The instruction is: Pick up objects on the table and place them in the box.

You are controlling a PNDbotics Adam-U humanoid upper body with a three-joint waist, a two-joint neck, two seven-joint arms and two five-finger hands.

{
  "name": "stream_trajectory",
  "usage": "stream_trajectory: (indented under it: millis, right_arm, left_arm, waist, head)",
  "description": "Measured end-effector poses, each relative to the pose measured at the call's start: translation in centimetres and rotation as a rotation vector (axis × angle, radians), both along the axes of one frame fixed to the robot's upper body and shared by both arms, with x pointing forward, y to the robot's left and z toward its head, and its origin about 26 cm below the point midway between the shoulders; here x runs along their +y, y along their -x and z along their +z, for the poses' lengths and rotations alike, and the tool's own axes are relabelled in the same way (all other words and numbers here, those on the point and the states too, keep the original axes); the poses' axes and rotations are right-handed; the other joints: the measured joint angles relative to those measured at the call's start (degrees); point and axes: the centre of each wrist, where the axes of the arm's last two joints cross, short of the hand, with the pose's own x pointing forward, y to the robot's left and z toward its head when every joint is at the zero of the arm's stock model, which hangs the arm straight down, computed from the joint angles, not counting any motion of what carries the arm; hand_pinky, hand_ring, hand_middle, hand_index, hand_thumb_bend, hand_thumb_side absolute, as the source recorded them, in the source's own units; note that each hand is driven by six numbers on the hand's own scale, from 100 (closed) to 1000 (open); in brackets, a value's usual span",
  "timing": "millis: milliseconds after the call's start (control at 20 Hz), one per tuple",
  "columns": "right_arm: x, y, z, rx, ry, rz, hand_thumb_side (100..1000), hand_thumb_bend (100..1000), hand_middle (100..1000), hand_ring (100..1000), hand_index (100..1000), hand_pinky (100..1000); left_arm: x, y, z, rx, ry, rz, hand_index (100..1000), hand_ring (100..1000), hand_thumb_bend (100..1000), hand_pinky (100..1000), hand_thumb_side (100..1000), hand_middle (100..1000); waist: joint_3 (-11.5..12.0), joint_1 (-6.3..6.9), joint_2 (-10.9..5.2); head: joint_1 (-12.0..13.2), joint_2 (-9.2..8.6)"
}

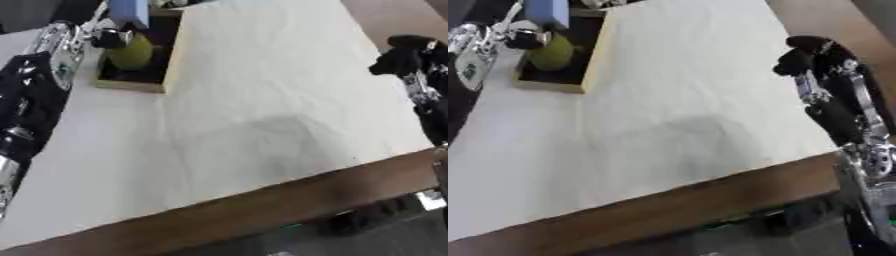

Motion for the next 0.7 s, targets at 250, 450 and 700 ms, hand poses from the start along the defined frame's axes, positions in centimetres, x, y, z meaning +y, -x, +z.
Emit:
stream_trajectory:
  millis: [250,450,700]
  right_arm:
    - [-0.1,0.1,-0.1,0.004,0.0,-0.002,524,100,572,615,759,674]
    - [-0.2,0.1,-0.2,0.003,-0.003,-0.008,523,100,572,615,759,675]
    - [-0.5,0.1,-0.4,0.009,-0.01,-0.024,521,100,572,616,759,675]
  left_arm:
    - [-0.1,0.3,0.1,-0.007,0.048,-0.032,980,862,300,817,391,927]
    - [0.5,1.2,1.1,-0.053,0.125,-0.068,931,808,196,775,337,829]
    - [1.3,3.6,3.3,-0.138,0.245,-0.169,877,757,100,738,295,763]
  waist:
    - [0.92,-0.19,-0.15]
    - [2.16,-0.62,-0.69]
    - [4.4,-1.19,-1.35]
  head:
    - [-0.43,0.0]
    - [-1.03,0.0]
    - [-1.99,0.0]
